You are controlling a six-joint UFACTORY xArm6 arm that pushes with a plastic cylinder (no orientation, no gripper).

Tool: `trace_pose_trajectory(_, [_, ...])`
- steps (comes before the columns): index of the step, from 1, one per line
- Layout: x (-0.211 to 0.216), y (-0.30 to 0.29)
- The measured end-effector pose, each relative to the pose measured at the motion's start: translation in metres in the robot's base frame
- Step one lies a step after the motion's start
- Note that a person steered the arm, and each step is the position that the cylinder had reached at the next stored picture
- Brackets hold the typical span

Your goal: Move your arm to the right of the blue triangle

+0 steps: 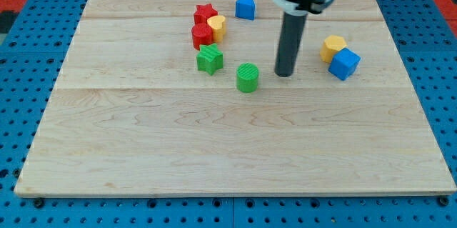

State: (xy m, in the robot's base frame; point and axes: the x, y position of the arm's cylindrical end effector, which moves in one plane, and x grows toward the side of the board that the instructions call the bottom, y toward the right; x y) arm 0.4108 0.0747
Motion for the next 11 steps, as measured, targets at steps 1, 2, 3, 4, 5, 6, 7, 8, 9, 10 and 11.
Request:
trace_pose_trajectory(1, [0.028,-0.038])
trace_pose_trajectory(2, [0.036,-0.071])
trace_pose_trajectory(3, [0.036,-0.087])
trace_pose_trajectory(4, [0.036,-0.069])
trace_pose_trajectory(5, [-0.003,-0.017])
trace_pose_trajectory(6, [-0.056,0.024])
trace_pose_trajectory(7, [-0.104,0.025])
trace_pose_trajectory(8, [-0.111,0.03])
trace_pose_trajectory(9, [-0.112,0.039])
trace_pose_trajectory(10, [-0.112,0.047])
trace_pose_trajectory(11, [-0.114,0.071])
